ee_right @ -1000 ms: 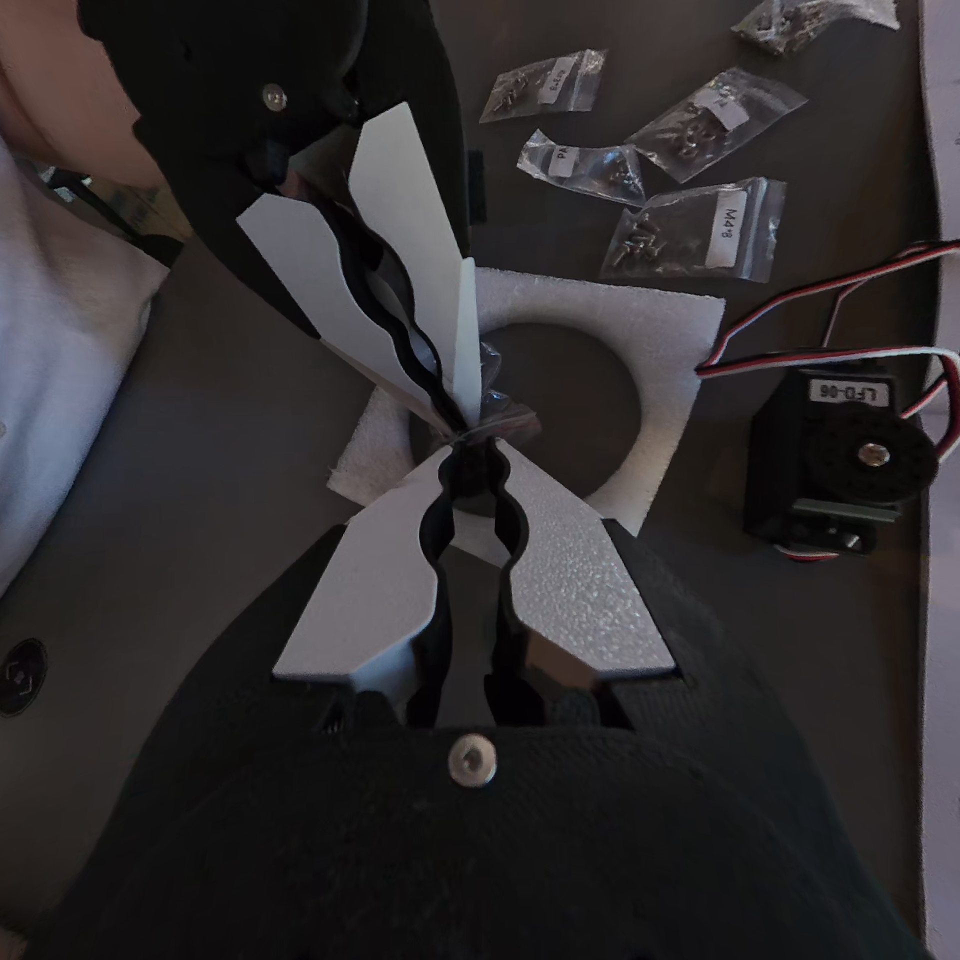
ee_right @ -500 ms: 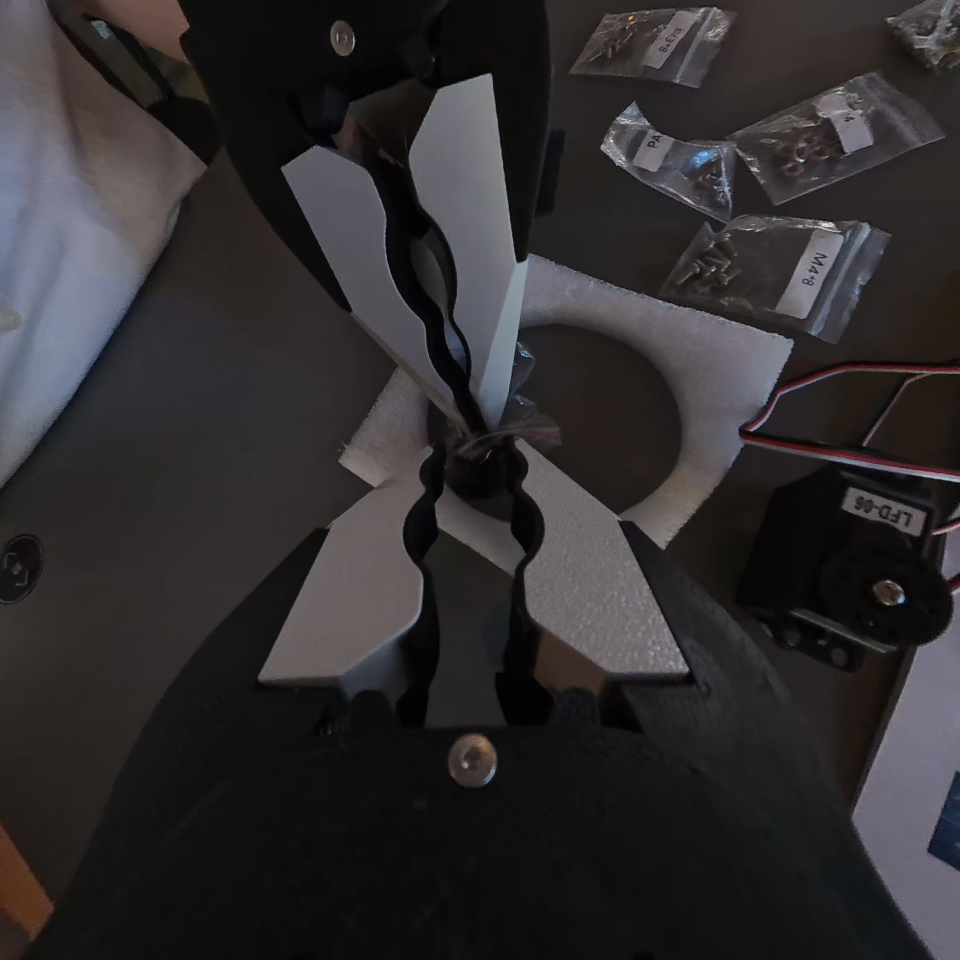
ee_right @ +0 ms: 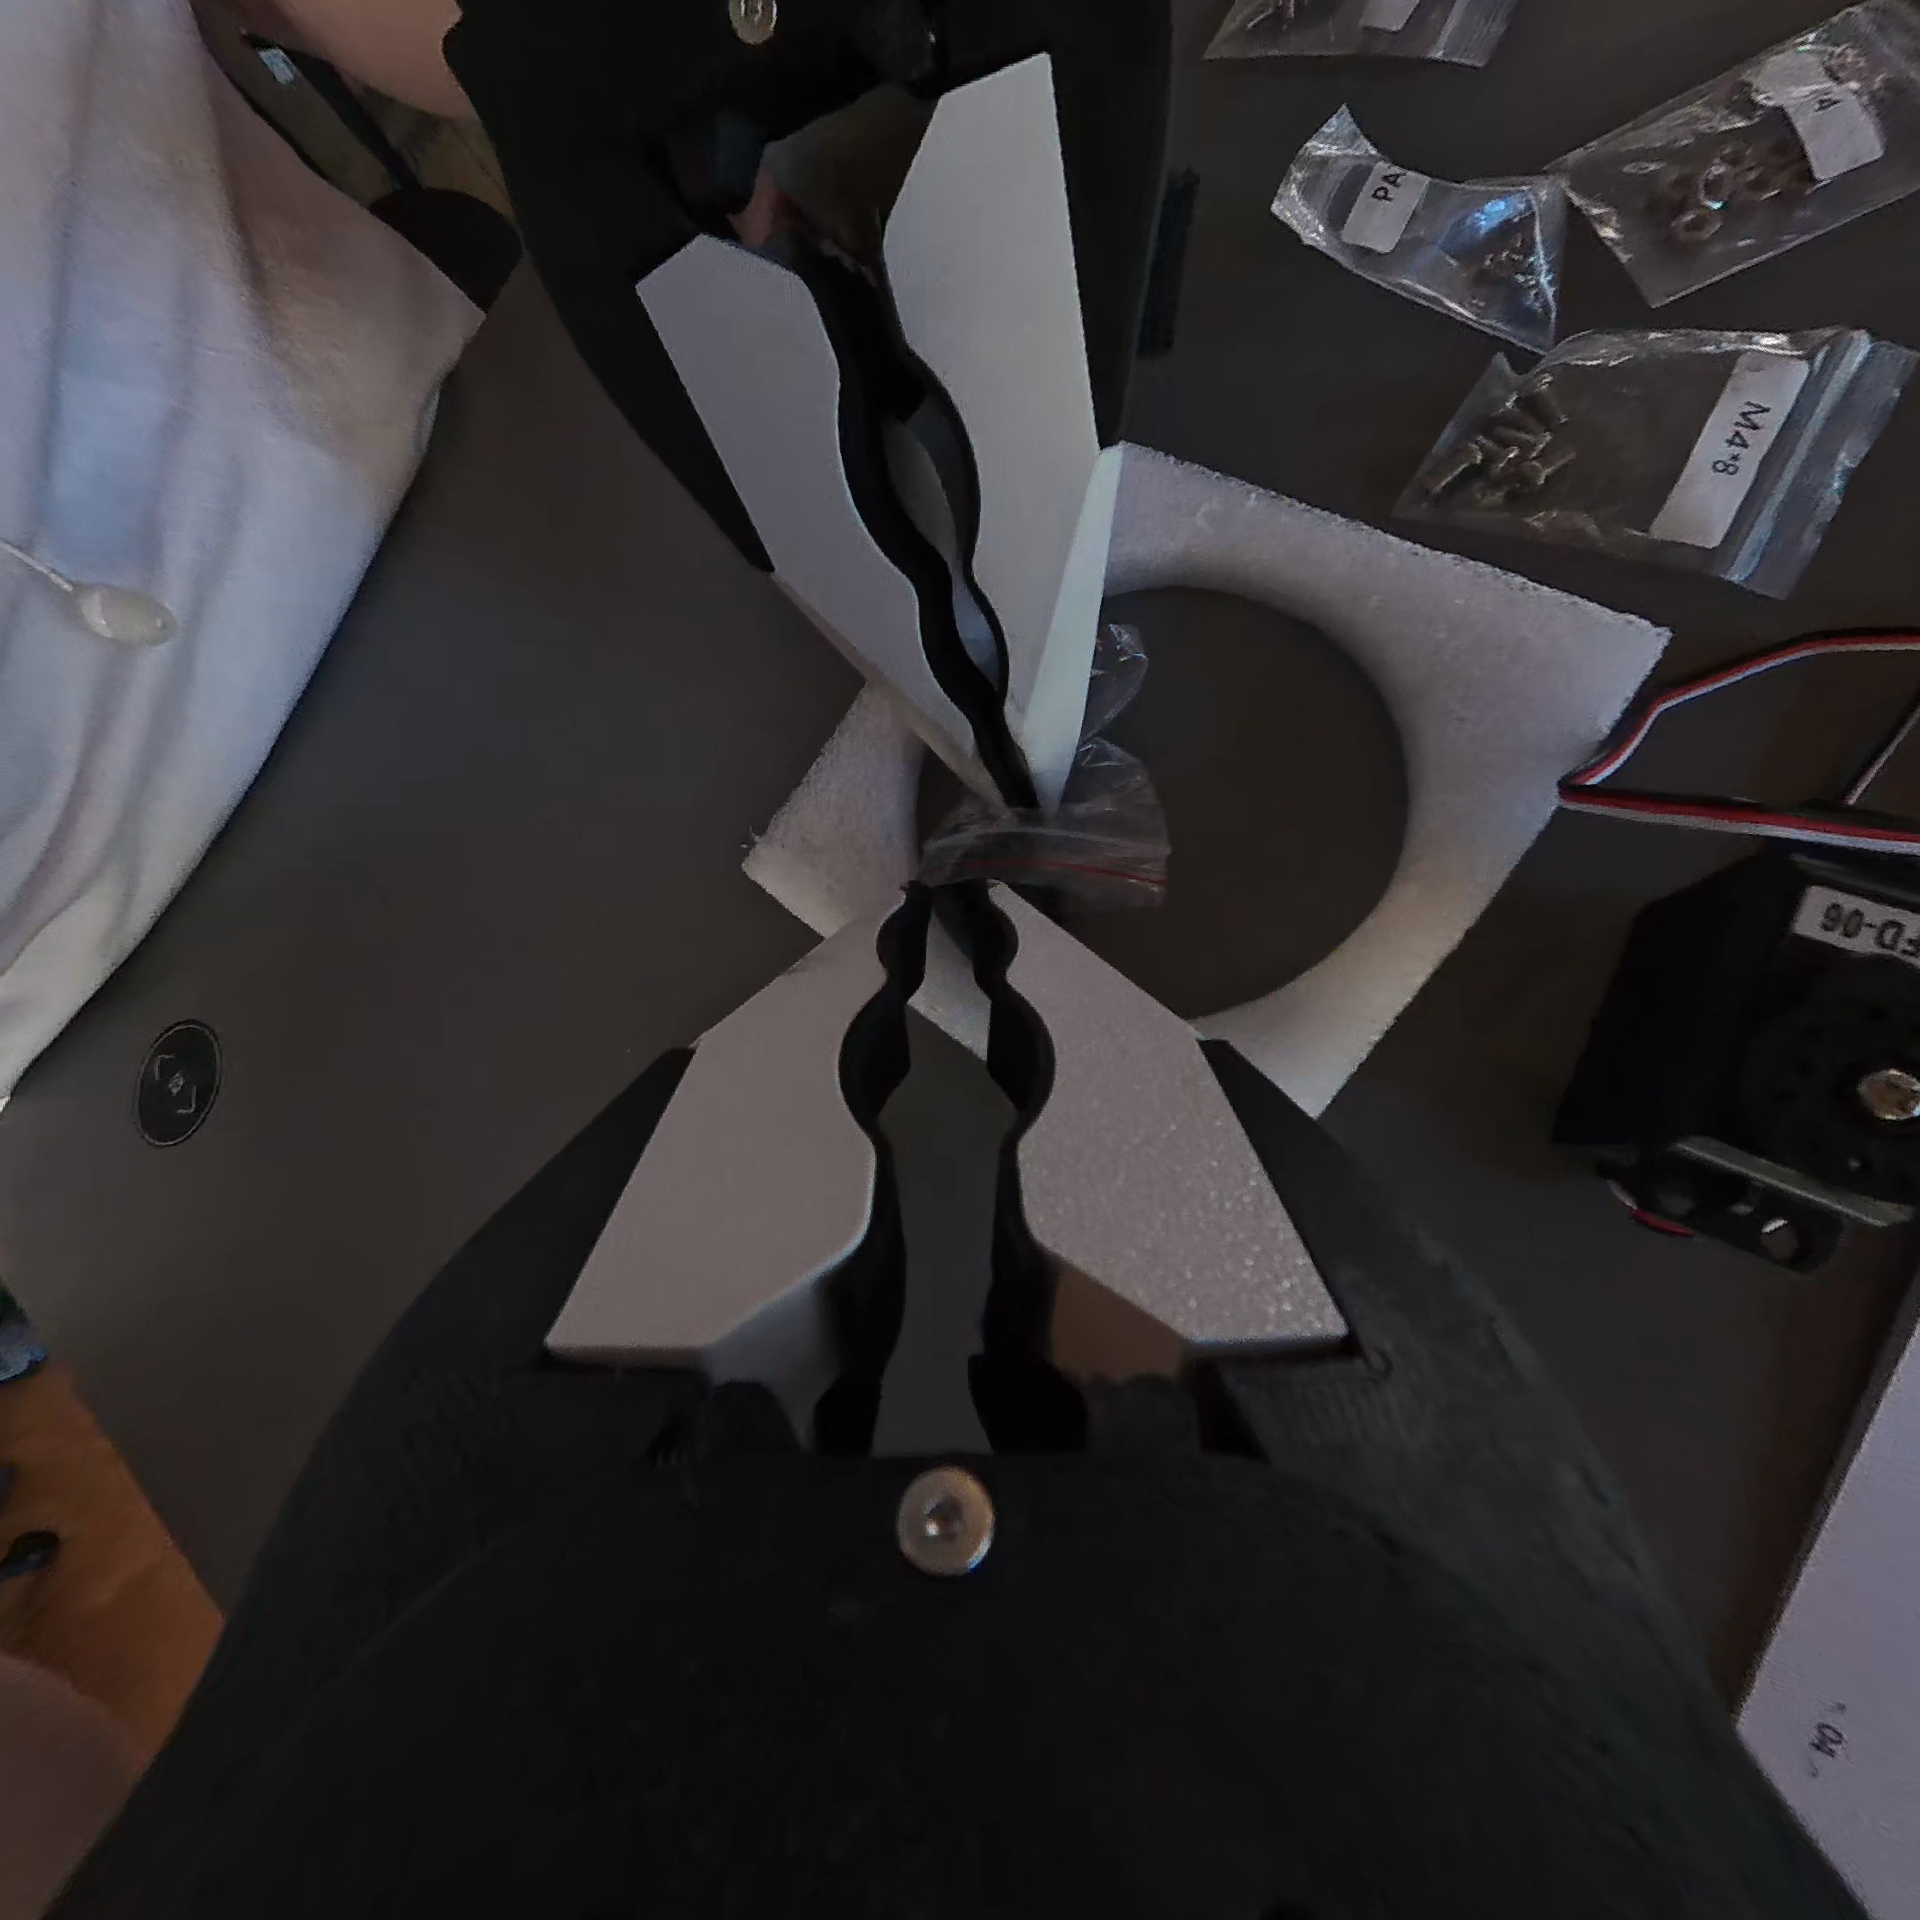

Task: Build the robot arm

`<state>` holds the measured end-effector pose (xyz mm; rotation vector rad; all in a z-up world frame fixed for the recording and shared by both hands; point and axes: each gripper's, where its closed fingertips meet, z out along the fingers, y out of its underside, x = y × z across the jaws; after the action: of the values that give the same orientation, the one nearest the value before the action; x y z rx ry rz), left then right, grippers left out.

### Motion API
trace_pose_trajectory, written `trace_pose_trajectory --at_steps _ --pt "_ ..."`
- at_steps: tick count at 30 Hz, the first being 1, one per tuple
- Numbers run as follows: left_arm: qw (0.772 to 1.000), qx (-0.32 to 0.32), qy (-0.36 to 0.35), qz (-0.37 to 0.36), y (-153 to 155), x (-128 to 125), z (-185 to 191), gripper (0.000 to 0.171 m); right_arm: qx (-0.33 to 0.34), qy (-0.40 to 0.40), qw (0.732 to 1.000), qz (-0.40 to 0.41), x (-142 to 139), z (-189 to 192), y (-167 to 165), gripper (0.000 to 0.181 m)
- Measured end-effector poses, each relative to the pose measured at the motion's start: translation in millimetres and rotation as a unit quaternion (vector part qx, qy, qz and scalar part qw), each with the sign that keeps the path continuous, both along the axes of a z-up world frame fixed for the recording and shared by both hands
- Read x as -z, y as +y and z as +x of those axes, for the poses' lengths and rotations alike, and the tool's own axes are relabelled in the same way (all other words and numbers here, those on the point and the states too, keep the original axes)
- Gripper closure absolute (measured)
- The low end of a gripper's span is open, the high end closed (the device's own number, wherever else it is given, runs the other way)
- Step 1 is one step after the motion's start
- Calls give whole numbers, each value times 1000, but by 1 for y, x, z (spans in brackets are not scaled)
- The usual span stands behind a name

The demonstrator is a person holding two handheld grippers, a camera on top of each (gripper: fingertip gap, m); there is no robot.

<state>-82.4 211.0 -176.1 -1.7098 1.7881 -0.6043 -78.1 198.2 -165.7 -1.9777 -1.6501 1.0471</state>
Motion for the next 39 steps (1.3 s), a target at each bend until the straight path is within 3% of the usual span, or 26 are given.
trace_pose_trajectory --at_steps 6,12,15,26,39 --pt "1000 0 0 2 0 0 0 171 -5 9 1000 10 1 1 6 172" --pt "1000 1 0 2 0 0 0 171 -25 -22 997 68 3 2 13 169" --pt "1000 1 0 -1 0 0 0 171 -45 -36 996 75 4 3 6 175" --pt "1000 1 -2 1 0 0 0 171 -44 -37 991 123 4 -3 2 171" --pt "1000 2 -2 0 0 0 0 171 -9 1 995 101 2 -8 9 177"
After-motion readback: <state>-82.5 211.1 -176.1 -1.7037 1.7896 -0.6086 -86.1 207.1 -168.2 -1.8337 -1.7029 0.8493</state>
